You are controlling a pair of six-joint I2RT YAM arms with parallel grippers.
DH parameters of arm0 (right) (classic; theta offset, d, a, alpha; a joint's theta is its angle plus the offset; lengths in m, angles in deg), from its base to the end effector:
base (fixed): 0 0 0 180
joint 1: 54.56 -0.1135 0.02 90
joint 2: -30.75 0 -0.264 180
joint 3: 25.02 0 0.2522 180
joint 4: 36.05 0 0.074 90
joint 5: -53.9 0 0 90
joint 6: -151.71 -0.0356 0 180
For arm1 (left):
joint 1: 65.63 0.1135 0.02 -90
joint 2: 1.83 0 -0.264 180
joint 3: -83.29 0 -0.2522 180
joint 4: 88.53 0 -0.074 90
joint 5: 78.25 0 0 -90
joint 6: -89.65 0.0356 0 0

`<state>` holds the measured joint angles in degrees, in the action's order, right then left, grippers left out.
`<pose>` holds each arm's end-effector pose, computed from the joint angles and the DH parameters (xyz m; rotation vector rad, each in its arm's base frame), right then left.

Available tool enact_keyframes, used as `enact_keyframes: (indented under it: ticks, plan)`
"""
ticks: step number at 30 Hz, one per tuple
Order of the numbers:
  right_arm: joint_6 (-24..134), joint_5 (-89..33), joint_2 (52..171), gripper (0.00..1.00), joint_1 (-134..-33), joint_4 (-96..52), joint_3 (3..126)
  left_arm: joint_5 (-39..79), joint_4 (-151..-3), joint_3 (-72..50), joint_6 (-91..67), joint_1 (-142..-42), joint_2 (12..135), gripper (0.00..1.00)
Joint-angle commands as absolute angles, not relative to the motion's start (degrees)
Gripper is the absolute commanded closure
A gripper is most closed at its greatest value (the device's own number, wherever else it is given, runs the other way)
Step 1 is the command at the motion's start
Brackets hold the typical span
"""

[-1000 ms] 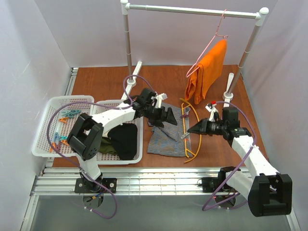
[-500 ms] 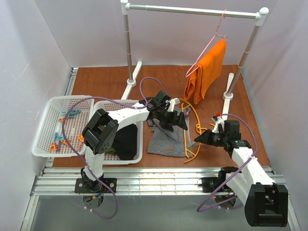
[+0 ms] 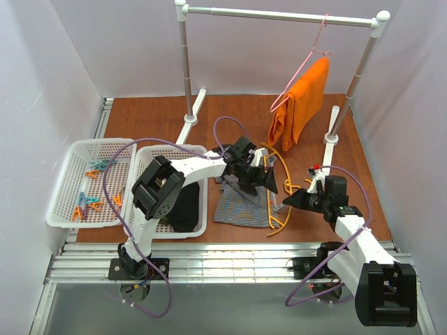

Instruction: Clip the underwear to the hanger

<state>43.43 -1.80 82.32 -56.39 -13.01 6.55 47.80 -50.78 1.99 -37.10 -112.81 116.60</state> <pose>0.1678 0.0254 0.1635 0.0238 2.3153 0.8714 0.2826 -0.3358 0.1739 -0.5315 -2.8301 1.2527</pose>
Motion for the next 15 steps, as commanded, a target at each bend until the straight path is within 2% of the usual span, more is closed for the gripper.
enact_keyframes:
  ticks: [1, 15]
  plan:
    - [45.3, -2.8, 82.6, 0.99, -56.1, -16.3, 4.7, 49.1, -50.5, 4.3, -37.5, -113.9, 116.8, 0.02]
    - [44.1, -0.2, 84.1, 0.99, -56.1, -21.5, 1.9, 50.7, -51.7, 5.8, -38.2, -115.1, 118.8, 0.02]
